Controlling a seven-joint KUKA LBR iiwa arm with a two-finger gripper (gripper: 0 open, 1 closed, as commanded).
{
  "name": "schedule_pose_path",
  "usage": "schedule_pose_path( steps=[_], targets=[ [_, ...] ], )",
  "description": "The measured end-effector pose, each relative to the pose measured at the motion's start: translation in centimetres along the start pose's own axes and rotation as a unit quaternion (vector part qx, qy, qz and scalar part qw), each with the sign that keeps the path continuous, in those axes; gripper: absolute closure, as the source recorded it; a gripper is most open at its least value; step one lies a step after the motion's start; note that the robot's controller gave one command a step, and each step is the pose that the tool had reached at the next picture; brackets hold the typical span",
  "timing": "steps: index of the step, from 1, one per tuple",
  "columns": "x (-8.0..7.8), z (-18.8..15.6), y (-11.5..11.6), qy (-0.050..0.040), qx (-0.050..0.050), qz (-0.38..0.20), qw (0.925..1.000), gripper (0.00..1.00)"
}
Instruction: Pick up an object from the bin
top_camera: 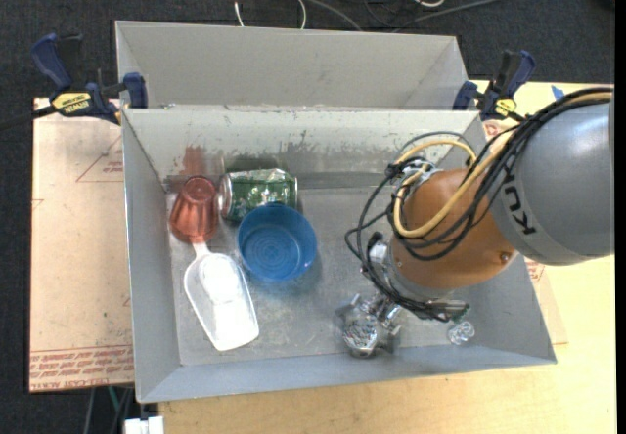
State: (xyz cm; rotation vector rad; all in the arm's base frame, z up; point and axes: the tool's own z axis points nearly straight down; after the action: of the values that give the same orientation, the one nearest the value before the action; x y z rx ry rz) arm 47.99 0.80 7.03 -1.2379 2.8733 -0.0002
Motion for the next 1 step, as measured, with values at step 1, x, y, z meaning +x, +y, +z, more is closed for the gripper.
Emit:
schedule_pose_path(
  steps=[1],
  targets=[
    [0.00, 0.00, 0.00, 0.0000, 0.000, 0.000, 1.0000, 1.00]
  ],
)
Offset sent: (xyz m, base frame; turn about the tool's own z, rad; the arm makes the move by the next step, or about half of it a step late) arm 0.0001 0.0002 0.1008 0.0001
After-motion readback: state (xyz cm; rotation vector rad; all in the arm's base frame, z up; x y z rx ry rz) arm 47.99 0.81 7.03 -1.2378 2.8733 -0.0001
